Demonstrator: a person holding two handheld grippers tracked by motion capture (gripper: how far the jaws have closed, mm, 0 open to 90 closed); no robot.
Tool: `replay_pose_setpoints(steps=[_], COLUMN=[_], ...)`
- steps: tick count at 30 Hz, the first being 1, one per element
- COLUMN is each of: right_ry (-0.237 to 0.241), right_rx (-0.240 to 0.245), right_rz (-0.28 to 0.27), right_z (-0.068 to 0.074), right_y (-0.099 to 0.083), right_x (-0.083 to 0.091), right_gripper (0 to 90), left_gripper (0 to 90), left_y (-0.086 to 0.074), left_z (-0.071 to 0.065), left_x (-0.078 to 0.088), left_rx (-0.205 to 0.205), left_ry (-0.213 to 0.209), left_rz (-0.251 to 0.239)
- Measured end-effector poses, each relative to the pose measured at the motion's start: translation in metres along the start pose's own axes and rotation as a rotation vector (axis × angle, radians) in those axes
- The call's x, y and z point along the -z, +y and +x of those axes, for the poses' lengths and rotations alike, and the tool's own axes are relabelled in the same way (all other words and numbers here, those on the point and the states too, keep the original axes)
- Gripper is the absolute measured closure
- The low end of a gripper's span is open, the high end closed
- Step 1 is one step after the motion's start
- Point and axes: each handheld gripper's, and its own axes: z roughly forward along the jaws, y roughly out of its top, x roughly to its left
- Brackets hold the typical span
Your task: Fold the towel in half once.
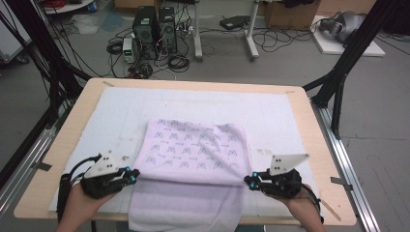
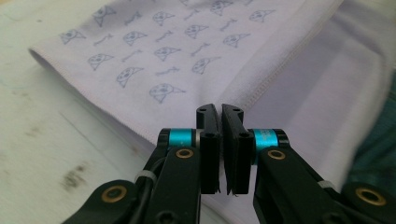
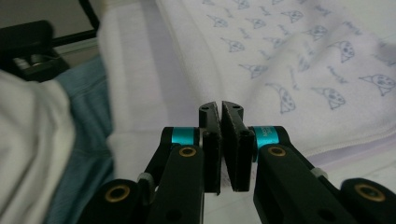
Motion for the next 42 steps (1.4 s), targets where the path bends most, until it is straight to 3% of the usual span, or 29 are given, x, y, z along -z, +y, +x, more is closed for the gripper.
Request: replay_pose_setpoints(steps=[2,3,5,7,9,13,14,16,17,19,22,26,28,29,30,31,32,33,34,37,40,42], right_ry=[0.055,0.058,0.028,-0.019,-0.074,-0.166,-0.184,-0.218,-0.245,-0.253,-0.273,-0.272,-0.277,-0.262,-0.273,-0.222,-0.215,-0.239,-0.260,-0.320,-0.398,-0.434], right_rx=[-0.002,0.001,-0.002,-0.017,-0.037,-0.097,-0.102,-0.127,-0.132,-0.163,-0.182,-0.212,-0.242,-0.249,-0.239,-0.247,-0.244,-0.225,-0.216,-0.210,-0.174,-0.159], right_rz=[-0.006,-0.003,0.017,0.028,0.052,0.040,0.051,0.069,0.092,0.107,0.142,0.166,0.168,0.177,0.175,0.157,0.155,0.201,0.214,0.177,0.147,0.124], right_z=[0.009,0.011,0.007,-0.005,-0.023,-0.072,-0.081,-0.106,-0.120,-0.140,-0.160,-0.175,-0.181,-0.184,-0.183,-0.184,-0.185,-0.186,-0.188,-0.193,-0.200,-0.204], right_y=[-0.005,-0.007,-0.010,-0.010,-0.007,0.004,0.006,0.011,0.014,0.015,0.016,0.017,0.015,0.014,0.015,0.016,0.018,0.023,0.028,0.049,0.078,0.100], right_x=[0.001,0.001,-0.003,-0.007,-0.013,-0.025,-0.029,-0.037,-0.043,-0.055,-0.071,-0.089,-0.097,-0.101,-0.102,-0.102,-0.103,-0.105,-0.105,-0.093,-0.076,-0.061], right_gripper=[80.7,74.9,68.3,62.5,58.0,55.5,53.7,48.9,46.5,41.9,39.3,37.1,40.3,47.4,63.7,77.6,79.2,80.2,80.3,80.9,81.2,81.3], left_gripper=[82.9,77.2,64.6,58.3,56.6,54.2,53.7,52.1,51.1,51.5,46.6,40.9,44.3,55.8,63.2,82.9,87.2,87.6,87.9,88.1,88.1,88.1], left_y=[-0.007,-0.009,-0.012,-0.012,-0.008,0.007,0.010,0.018,0.020,0.023,0.025,0.025,0.023,0.022,0.023,0.023,0.024,0.026,0.028,0.044,0.077,0.106], left_z=[-0.008,-0.009,-0.002,0.010,0.023,0.056,0.065,0.086,0.093,0.116,0.143,0.157,0.158,0.157,0.158,0.159,0.161,0.161,0.164,0.171,0.181,0.186], left_x=[0.005,0.006,0.001,-0.005,-0.014,-0.038,-0.045,-0.063,-0.069,-0.086,-0.108,-0.131,-0.139,-0.141,-0.141,-0.140,-0.139,-0.138,-0.137,-0.127,-0.110,-0.097], left_rx=[0.003,0.007,0.028,0.047,0.058,0.088,0.114,0.114,0.132,0.189,0.268,0.317,0.312,0.310,0.317,0.350,0.361,0.354,0.352,0.344,0.320,0.272], left_ry=[-0.020,-0.020,-0.007,0.010,0.030,0.079,0.091,0.154,0.169,0.190,0.227,0.220,0.213,0.213,0.208,0.192,0.211,0.233,0.249,0.301,0.333,0.354], left_rz=[0.007,0.016,0.036,0.032,0.016,-0.016,-0.021,0.000,-0.001,-0.005,0.048,0.081,0.078,0.069,0.054,0.027,0.017,0.016,0.037,-0.014,-0.064,-0.106])
